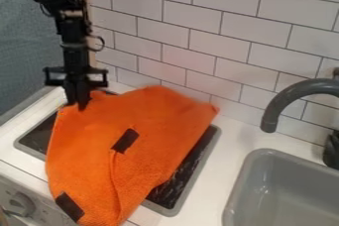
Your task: Fold the cloth from left to right
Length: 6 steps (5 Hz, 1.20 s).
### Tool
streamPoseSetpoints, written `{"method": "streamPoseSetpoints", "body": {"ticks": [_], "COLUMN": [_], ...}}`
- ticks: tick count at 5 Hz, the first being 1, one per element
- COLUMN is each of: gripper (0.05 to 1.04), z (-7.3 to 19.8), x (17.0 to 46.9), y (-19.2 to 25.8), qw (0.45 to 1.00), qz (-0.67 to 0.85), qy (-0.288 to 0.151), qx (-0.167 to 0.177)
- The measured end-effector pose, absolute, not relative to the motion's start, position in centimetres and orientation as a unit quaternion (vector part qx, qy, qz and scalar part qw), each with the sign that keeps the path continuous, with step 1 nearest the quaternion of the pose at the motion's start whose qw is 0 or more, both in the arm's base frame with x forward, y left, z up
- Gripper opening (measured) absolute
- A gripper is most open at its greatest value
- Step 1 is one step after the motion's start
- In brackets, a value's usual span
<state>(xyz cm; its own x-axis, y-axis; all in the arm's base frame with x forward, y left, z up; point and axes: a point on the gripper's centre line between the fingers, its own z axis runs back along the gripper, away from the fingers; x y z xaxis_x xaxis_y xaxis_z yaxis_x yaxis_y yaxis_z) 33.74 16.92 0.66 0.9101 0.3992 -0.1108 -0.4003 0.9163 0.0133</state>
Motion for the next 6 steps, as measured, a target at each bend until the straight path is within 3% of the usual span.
{"method": "streamPoseSetpoints", "body": {"ticks": [3, 6], "gripper": [0.055, 0.08], "z": [1.8, 0.0], "x": [33.7, 33.6], "y": [9.0, 2.2], "qw": [0.995, 0.999], "qz": [0.091, -0.001], "qy": [0.044, 0.037], "qx": [-0.028, -0.012]}}
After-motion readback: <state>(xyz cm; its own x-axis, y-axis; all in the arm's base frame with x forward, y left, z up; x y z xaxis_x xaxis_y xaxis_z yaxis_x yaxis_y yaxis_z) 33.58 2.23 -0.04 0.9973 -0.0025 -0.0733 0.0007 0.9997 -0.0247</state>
